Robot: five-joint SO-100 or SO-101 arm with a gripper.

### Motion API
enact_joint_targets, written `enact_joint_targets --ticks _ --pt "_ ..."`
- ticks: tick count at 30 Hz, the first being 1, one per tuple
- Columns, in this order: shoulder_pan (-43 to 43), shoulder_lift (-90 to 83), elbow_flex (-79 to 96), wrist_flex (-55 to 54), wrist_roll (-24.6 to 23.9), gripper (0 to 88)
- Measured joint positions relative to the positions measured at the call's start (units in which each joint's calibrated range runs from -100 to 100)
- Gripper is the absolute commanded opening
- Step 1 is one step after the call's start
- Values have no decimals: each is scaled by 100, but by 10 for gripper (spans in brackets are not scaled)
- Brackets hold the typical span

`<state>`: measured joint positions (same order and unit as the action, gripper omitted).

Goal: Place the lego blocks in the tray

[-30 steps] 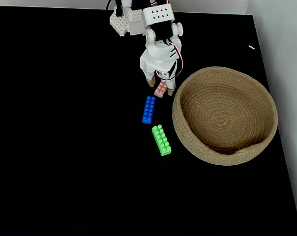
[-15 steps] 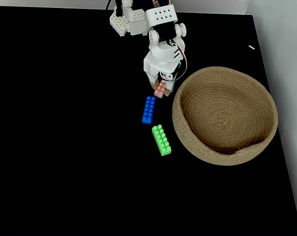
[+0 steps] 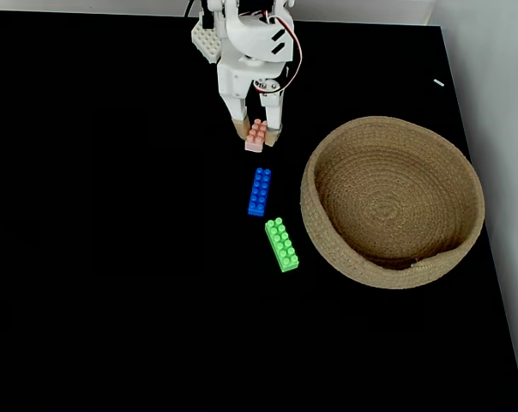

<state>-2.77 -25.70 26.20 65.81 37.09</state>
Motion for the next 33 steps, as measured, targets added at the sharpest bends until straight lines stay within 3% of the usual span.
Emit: enact_joint_targets --ticks 9,12,15,20,24,33 --pt "-1254 1332 -2201 -65 264 26" --pt "-1726 1951 -2749 -138 264 347" --pt "-2052 2468 -3102 -162 230 407" --pt "-2182 2680 -3235 -130 117 403" --pt "-1922 2680 -3235 146 78 351" --pt "-73 1781 -1829 568 230 313"
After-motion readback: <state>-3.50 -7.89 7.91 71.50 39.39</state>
